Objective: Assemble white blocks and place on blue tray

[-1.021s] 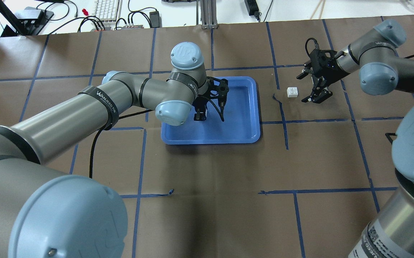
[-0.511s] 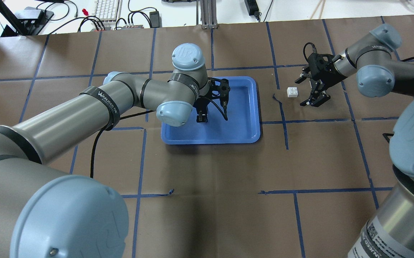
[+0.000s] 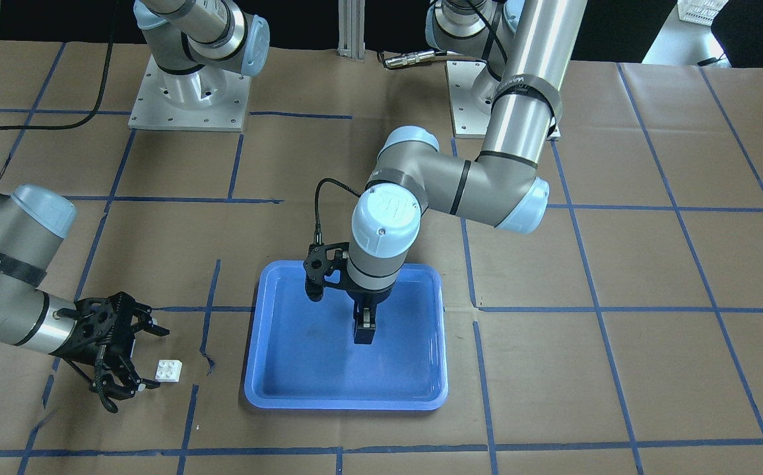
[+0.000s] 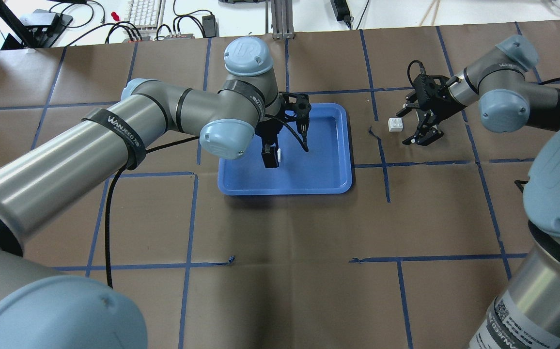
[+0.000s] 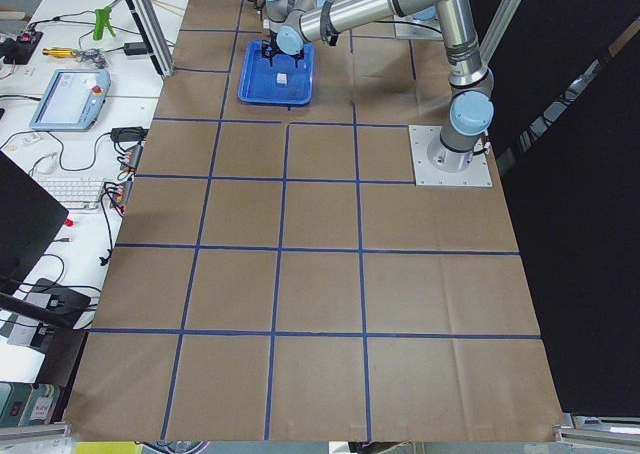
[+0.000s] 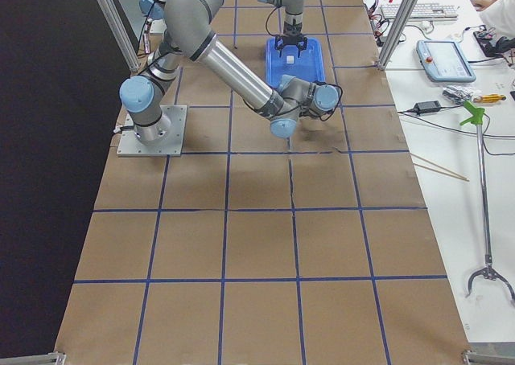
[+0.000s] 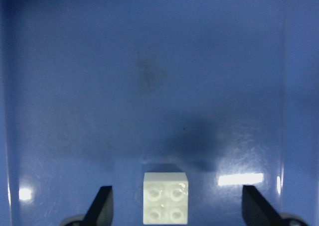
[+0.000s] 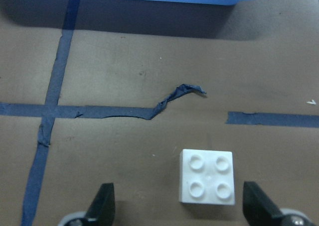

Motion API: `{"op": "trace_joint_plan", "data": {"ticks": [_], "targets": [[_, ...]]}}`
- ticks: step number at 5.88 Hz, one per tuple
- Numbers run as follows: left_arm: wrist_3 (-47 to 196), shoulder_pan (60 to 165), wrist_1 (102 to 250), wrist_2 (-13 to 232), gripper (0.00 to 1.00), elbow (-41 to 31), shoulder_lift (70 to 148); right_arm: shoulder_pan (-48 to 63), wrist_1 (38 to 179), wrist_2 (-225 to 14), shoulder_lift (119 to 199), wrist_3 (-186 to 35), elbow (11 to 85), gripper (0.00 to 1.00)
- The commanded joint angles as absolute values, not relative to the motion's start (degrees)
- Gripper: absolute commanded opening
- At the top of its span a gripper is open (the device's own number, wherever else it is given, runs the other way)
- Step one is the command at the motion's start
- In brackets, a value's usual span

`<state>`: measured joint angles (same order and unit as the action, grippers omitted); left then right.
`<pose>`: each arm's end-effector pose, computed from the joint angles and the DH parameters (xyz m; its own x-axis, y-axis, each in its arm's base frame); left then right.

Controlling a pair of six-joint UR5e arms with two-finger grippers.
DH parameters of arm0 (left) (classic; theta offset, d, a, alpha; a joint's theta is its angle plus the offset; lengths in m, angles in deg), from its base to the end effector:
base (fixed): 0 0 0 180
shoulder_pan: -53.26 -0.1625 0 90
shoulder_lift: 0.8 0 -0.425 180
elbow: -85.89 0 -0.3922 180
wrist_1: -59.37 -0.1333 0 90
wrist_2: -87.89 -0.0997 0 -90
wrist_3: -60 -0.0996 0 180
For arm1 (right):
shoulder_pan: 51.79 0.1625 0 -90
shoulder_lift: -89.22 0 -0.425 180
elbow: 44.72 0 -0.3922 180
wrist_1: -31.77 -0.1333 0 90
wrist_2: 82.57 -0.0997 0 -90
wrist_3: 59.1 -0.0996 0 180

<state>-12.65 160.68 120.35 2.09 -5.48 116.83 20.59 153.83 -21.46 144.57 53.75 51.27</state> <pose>-0.3257 -0.5684 0.2496 0.0020 0.9998 0.0215 0.9975 -0.0005 -0.0700 -0.0162 -0.6504 0.1556 0.0397 -0.9981 0.0480 -0.8651 -0.0584 -0.4982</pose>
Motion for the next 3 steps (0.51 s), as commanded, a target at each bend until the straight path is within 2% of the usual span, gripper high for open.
{"op": "trace_joint_plan", "data": {"ticks": [1,2,3], "targets": [[-9.4,157.5,127.5,1.8,0.99,-6.9,109.5,20.6,154.1,-21.5,144.3,53.8,51.1,0.66],[-6.5,154.9,133.8,0.6,0.99,-7.0,105.3,20.6,154.1,-21.6,144.4,53.8,51.0,0.51],[-3.0,152.1,135.2,-0.3,0.99,-7.0,103.2,20.7,154.1,-21.7,144.5,53.8,50.8,0.43]]}}
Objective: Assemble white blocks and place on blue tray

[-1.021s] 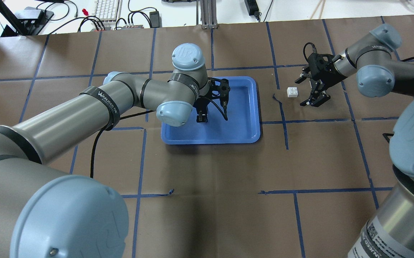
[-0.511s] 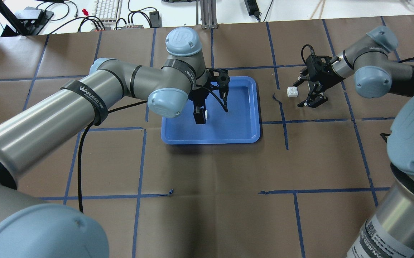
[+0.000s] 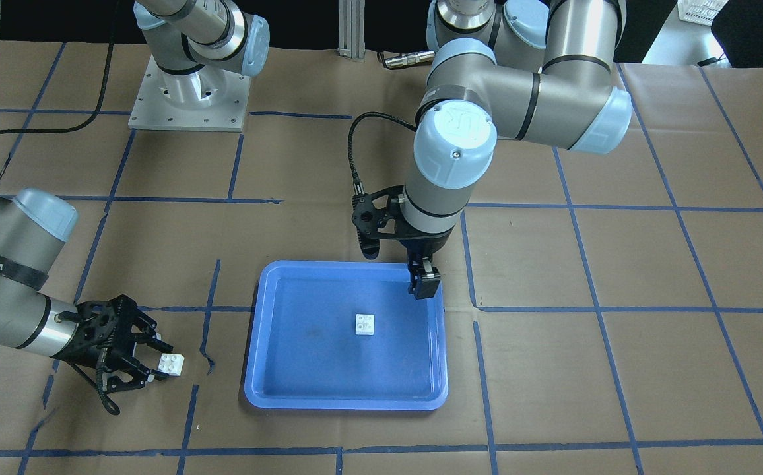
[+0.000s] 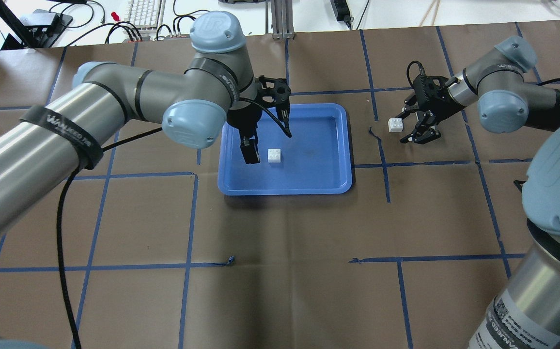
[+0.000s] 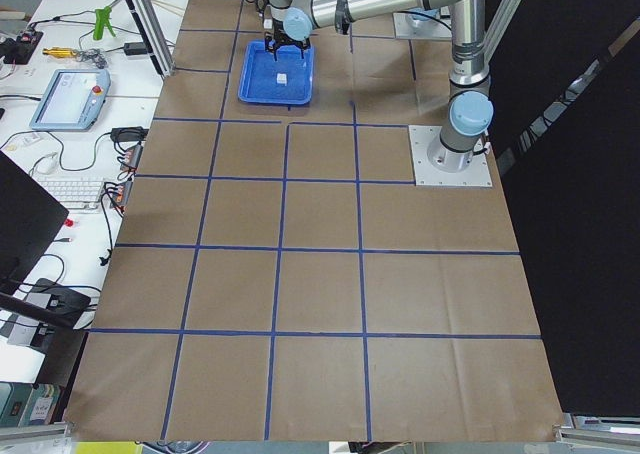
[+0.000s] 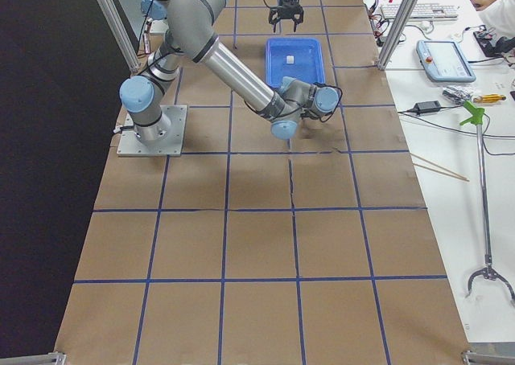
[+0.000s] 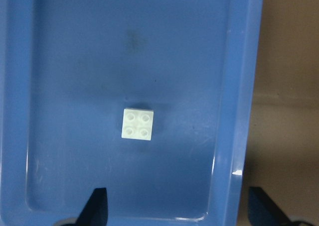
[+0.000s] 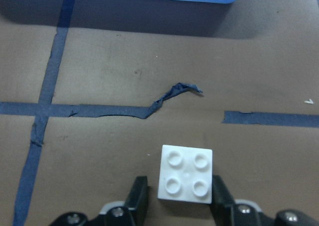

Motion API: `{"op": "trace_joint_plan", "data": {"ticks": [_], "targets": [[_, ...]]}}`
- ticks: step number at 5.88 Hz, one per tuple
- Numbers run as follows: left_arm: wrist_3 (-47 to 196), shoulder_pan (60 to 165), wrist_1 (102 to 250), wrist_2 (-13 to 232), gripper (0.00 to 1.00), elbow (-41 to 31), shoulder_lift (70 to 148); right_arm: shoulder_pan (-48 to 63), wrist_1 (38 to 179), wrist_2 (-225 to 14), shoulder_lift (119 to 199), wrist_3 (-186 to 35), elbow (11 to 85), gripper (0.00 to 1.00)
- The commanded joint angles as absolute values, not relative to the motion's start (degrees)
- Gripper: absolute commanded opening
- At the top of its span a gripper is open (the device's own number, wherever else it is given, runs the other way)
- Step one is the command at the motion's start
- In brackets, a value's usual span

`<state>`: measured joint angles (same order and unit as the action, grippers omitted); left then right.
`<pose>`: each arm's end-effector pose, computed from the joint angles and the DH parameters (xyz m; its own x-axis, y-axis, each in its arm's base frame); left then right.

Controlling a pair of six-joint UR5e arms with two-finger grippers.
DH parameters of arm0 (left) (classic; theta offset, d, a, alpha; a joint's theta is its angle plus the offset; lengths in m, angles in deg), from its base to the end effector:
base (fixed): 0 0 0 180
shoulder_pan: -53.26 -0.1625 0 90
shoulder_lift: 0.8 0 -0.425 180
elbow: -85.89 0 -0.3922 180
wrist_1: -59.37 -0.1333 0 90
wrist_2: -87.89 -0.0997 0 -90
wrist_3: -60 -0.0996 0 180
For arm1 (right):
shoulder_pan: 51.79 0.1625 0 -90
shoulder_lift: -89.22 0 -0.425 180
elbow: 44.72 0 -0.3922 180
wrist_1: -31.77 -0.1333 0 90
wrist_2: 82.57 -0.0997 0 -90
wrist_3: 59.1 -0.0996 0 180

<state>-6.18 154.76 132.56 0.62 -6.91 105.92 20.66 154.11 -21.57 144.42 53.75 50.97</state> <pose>-0.2523 -0.5475 0.3344 -0.2133 0.9750 0.0625 0.9763 0.2152 -0.0244 -0.0160 -0.6527 0.1565 0.0407 -0.9976 0.0557 -0.8653 -0.0631 -0.4973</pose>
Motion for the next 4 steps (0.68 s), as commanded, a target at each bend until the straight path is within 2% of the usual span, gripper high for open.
{"op": "trace_joint_plan", "data": {"ticks": [1,4], "targets": [[1.8,150.4,138.5,-0.5,0.99,-6.9,100.7,20.7,154.2,-23.1,144.5,53.6,50.6,0.40],[27.0,145.8,139.0,-0.5,0.99,-5.8,94.7,21.3,153.2,-23.0,145.4,53.4,47.0,0.38]]}}
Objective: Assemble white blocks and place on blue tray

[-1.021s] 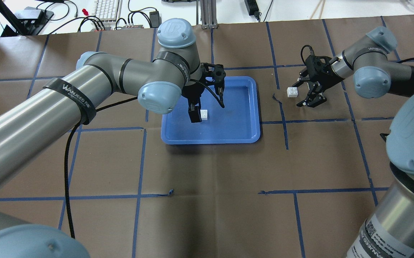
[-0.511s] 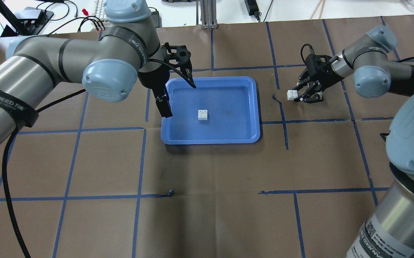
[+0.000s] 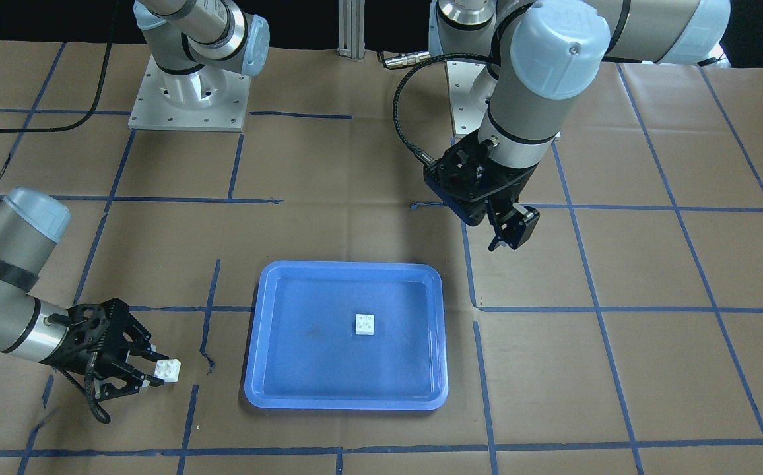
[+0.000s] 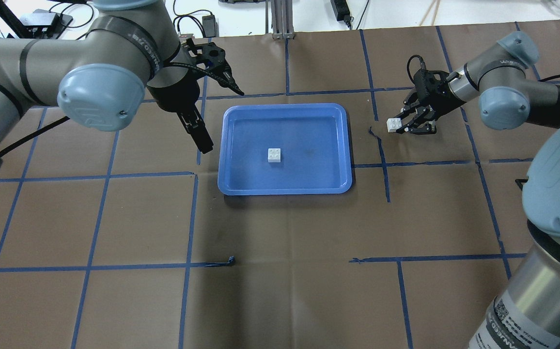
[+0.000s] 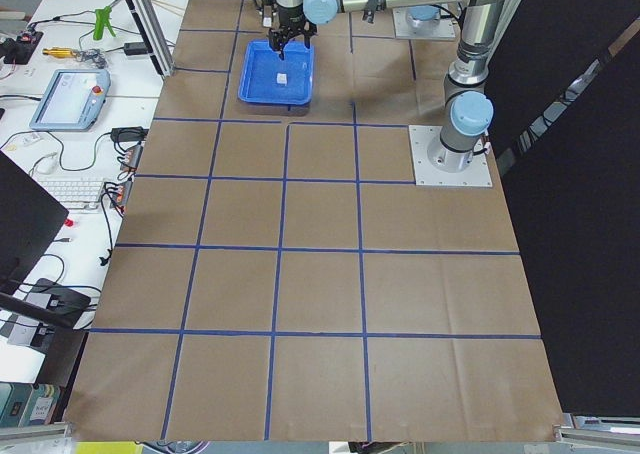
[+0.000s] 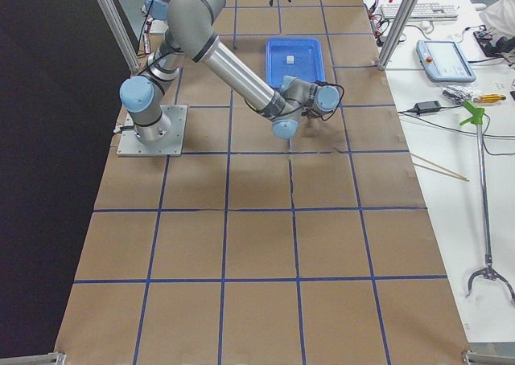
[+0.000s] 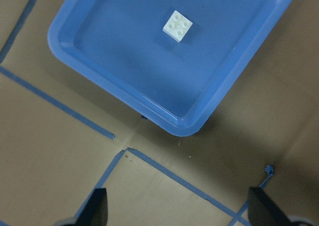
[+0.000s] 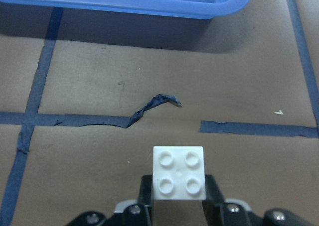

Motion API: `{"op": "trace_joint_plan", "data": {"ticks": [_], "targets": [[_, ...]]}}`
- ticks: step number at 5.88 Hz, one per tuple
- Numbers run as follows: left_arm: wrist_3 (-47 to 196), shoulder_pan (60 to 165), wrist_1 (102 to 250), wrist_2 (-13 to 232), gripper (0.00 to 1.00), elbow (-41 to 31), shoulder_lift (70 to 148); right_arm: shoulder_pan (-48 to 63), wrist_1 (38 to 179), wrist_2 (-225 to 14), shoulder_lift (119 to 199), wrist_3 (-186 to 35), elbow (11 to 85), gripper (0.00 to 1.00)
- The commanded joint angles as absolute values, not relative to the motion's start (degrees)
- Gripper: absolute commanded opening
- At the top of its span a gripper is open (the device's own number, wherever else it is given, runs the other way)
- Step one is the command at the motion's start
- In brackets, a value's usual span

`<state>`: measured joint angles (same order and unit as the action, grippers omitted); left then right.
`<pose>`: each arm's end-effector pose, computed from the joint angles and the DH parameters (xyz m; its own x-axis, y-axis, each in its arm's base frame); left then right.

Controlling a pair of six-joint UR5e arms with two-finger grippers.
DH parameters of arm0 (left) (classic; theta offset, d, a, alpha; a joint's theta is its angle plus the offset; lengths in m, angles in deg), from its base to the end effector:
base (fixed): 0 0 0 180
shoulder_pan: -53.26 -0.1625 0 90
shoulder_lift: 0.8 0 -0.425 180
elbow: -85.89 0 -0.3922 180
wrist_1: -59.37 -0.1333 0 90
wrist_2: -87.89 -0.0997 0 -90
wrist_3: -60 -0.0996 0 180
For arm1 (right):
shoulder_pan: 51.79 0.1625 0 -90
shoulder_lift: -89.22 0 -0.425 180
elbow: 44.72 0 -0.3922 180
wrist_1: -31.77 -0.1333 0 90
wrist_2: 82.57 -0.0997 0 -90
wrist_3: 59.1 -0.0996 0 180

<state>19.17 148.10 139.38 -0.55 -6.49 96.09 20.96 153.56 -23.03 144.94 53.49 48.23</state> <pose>-0.1810 -0.5256 0.4230 -0.6985 0.7155 0.0124 0.7151 0.6985 -0.0273 -0.0151 -0.6684 0.1815 0.0382 -0.9936 0.1063 -0.8603 -0.0868 -0.5024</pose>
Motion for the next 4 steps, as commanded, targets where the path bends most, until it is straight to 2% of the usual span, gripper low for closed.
{"op": "trace_joint_plan", "data": {"ticks": [1,2,4], "targets": [[27.9,143.7,140.7,-0.8,0.99,-5.6,92.1,22.0,153.1,-23.0,147.0,50.9,47.0,0.38],[30.6,142.6,145.5,-0.8,0.99,-5.9,89.1,23.6,152.3,-23.0,148.4,48.5,47.1,0.38],[42.9,142.0,145.5,-1.0,0.99,-5.3,88.6,29.0,152.2,-23.0,151.3,40.2,47.4,0.38]]}}
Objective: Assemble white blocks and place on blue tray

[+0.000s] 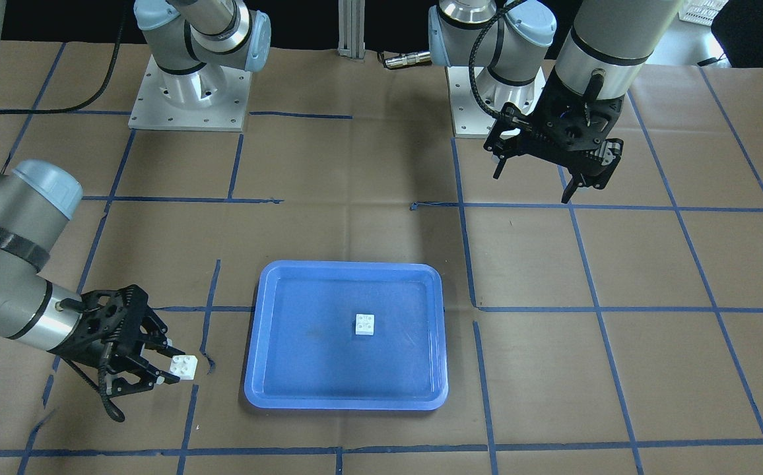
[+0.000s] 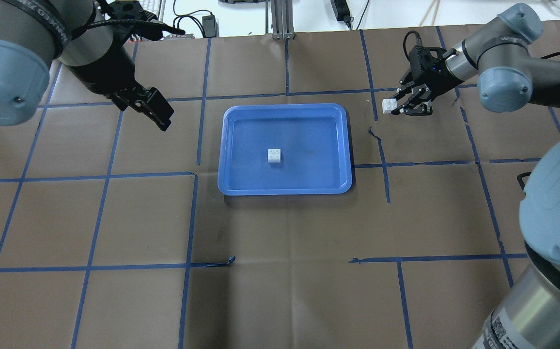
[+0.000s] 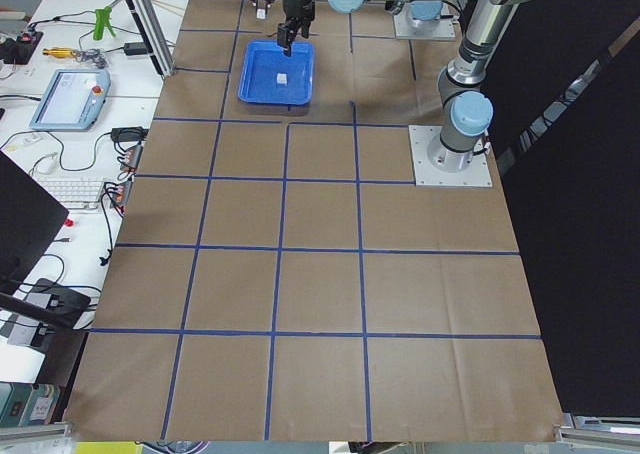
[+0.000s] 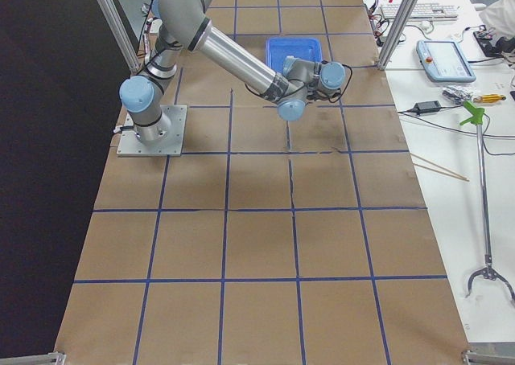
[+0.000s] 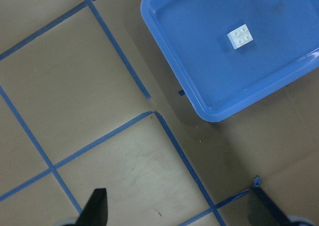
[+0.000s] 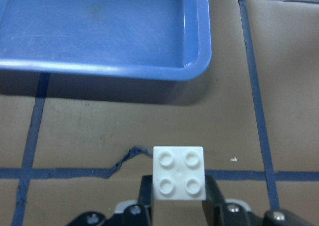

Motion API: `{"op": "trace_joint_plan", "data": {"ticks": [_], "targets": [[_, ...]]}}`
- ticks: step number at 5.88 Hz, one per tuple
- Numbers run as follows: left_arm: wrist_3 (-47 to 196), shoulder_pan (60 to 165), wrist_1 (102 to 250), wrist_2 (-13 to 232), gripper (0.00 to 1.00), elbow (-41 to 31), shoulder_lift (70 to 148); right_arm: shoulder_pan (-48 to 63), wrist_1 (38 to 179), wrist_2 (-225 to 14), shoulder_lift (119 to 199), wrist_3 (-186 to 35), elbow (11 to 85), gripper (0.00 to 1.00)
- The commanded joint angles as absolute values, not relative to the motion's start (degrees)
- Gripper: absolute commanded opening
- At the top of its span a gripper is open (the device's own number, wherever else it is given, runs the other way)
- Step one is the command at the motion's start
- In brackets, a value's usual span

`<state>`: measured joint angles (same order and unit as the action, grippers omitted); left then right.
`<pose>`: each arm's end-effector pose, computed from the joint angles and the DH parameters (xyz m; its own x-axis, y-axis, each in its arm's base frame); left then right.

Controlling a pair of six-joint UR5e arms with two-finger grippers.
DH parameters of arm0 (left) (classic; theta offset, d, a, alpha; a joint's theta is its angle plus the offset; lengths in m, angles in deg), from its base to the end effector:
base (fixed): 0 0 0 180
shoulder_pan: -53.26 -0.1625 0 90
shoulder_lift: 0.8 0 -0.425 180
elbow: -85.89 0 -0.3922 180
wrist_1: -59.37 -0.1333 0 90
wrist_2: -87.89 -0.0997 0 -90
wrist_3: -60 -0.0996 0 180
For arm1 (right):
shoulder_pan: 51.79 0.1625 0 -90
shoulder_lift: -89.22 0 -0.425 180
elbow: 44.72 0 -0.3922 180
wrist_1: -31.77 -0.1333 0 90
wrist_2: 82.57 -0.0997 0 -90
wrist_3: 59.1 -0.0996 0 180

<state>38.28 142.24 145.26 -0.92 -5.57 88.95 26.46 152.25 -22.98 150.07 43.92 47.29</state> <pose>-0.1265 -0.4972 0.4848 -0.9353 0.3540 0.0005 0.3534 0.9339 -0.0547 0.0493 -0.6653 0.2437 -0.0084 -0.9947 0.1025 -0.8673 -0.0437 -0.4958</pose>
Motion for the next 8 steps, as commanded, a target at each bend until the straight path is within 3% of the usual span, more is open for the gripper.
{"op": "trace_joint_plan", "data": {"ticks": [1,3,6,8], "targets": [[47.0,141.9,145.6,-1.0,0.99,-5.2,88.1,33.1,152.3,-23.2,151.7,35.5,47.6,0.38],[57.8,141.9,146.3,-3.3,0.99,-5.2,87.1,41.1,155.2,-23.2,151.6,25.8,49.3,0.38],[61.9,141.9,148.0,-3.3,0.99,-5.2,86.8,45.1,175.5,-23.2,150.3,19.2,60.3,0.38],[61.9,141.9,147.6,-3.2,0.99,-5.2,86.8,45.3,178.6,-23.3,147.9,19.2,60.7,0.38]]}}
